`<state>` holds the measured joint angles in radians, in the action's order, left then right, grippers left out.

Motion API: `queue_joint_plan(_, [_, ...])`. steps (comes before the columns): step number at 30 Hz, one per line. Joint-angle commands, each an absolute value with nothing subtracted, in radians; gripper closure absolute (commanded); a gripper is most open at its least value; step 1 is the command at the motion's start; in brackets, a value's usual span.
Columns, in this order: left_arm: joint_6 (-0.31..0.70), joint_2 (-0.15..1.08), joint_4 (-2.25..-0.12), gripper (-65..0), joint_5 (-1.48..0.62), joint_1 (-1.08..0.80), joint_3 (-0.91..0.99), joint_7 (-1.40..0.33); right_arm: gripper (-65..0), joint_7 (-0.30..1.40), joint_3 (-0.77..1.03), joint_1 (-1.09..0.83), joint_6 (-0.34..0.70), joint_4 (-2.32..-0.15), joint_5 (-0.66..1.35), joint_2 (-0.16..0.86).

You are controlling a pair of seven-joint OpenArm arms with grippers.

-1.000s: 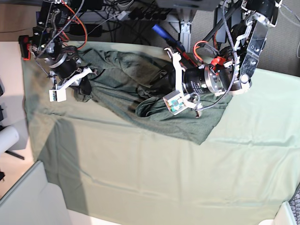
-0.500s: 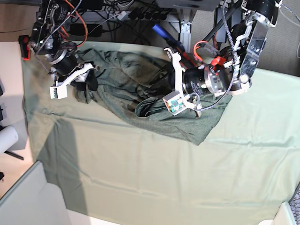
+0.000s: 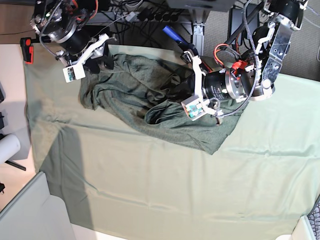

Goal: Fold the T-shirt properly
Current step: 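Grasp the shirt edge near the collar with the right gripper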

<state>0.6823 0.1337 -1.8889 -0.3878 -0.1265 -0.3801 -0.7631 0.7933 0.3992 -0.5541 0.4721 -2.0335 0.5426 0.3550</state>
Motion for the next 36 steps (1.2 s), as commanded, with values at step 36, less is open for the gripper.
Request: queue_joint_plan(36, [0.698, 0.134, -1.905, -4.6, -0.43, -0.115, -0.38, -0.742, 0.0, 0.566, 0.289, -0.355, 0.475, -1.814, 0.341, 0.371])
